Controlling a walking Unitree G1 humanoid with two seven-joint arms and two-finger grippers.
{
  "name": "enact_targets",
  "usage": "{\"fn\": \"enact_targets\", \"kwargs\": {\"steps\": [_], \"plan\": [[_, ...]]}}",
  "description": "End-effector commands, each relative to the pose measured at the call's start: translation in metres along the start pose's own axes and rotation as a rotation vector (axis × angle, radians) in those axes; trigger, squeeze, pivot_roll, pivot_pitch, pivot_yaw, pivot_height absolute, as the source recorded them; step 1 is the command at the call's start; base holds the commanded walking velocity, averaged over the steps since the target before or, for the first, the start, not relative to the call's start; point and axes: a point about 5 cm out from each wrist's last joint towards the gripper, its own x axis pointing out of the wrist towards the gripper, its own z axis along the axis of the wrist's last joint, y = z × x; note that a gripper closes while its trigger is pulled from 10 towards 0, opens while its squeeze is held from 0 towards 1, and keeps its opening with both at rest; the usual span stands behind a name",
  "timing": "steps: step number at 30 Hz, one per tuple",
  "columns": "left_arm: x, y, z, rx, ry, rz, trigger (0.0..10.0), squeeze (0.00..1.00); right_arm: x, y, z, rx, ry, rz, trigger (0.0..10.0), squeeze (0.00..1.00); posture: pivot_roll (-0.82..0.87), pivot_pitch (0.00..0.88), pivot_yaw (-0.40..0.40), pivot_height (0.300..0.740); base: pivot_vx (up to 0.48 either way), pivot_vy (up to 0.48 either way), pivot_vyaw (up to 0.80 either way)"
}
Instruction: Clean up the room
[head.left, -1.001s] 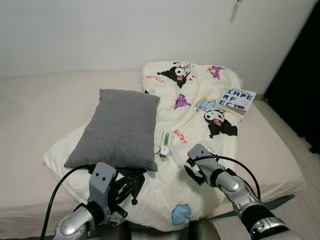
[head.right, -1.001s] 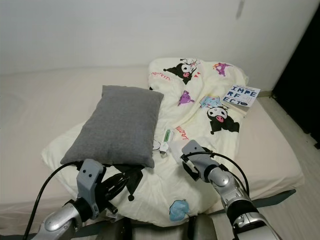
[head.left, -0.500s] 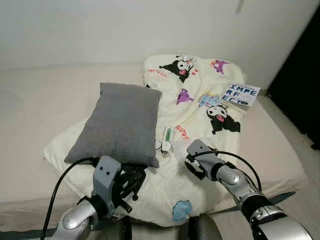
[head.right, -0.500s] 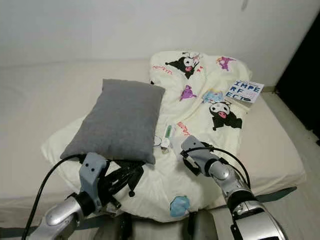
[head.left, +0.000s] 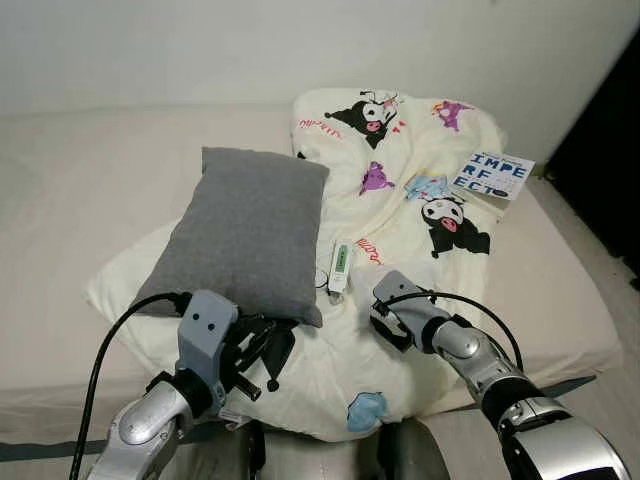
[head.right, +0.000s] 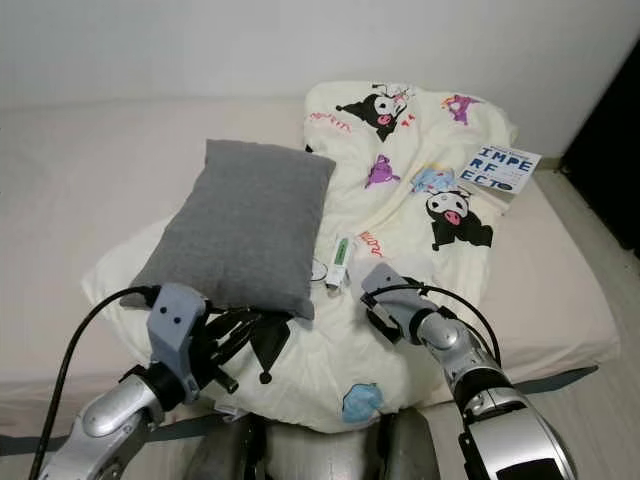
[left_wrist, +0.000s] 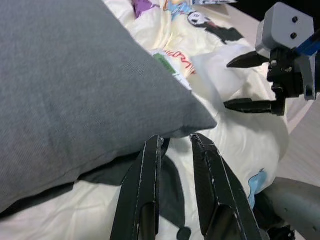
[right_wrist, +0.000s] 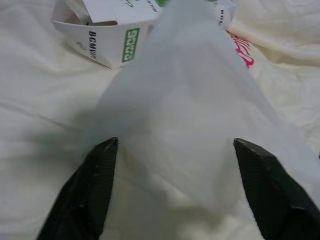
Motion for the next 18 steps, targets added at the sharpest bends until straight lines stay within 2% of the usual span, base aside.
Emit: {"fn": "enact_targets", "kwargs": {"steps": [1,2,3,18], "plan": [[-0.0046,0.0022,-0.0028,0.007,0.029,0.008,10.0,0.0,-0.0007,0.0048,-0.0062,0.022,0.026,0.013,9.8,0.0,0.25,0.297,-0.035,0.605,0.0,0.0,0.0],[-0.0049,0.0032,-0.0023,0.012,0.031,0.012,10.0,0.0,-0.0005,0.0044,-0.0058,0.027,0.025,0.007,3.2,0.0,0.26,0.299,-0.032,0.605,0.0,0.0,0.0],[-0.005,0.0043,-0.0017,0.014,0.032,0.018,10.0,0.0,-0.0003,0.0038,-0.0054,0.037,0.024,0.002,0.0,0.0,0.26,0.298,-0.031,0.605,0.0,0.0,0.0],[-0.0026,0.0063,-0.0001,0.017,0.042,0.03,10.0,0.0,-0.0009,0.0021,-0.007,0.082,0.026,-0.012,0.0,0.0,0.26,0.295,-0.023,0.605,0.0,0.0,0.0]]}}
